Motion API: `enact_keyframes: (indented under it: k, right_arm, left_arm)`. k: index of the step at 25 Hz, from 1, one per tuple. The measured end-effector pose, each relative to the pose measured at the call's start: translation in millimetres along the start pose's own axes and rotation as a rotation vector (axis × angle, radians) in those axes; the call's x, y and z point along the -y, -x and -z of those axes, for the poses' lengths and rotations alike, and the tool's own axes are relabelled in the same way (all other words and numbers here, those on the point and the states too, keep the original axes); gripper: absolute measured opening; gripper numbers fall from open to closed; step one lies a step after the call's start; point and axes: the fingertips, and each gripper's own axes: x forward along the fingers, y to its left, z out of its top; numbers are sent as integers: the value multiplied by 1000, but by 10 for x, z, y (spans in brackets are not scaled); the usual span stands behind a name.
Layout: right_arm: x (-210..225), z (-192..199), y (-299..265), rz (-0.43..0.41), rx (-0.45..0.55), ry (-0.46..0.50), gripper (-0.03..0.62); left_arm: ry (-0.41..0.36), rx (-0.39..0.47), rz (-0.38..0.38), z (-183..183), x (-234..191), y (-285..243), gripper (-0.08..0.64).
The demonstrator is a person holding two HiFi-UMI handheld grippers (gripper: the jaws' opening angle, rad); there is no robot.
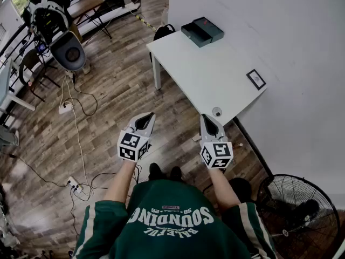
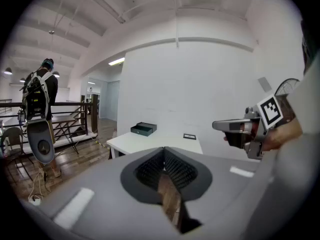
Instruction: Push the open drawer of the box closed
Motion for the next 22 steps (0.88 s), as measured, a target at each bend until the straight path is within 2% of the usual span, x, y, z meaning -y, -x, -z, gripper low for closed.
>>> enact_keyframes:
  k: [9, 22]
  right_arm:
    - [-178, 5, -144, 13, 3, 7, 2]
    - [-639, 34, -476, 63, 18, 4, 2]
  left_arm:
    - [13, 11, 10, -9, -205, 34, 52]
    - [13, 18, 42, 86, -826, 192, 52]
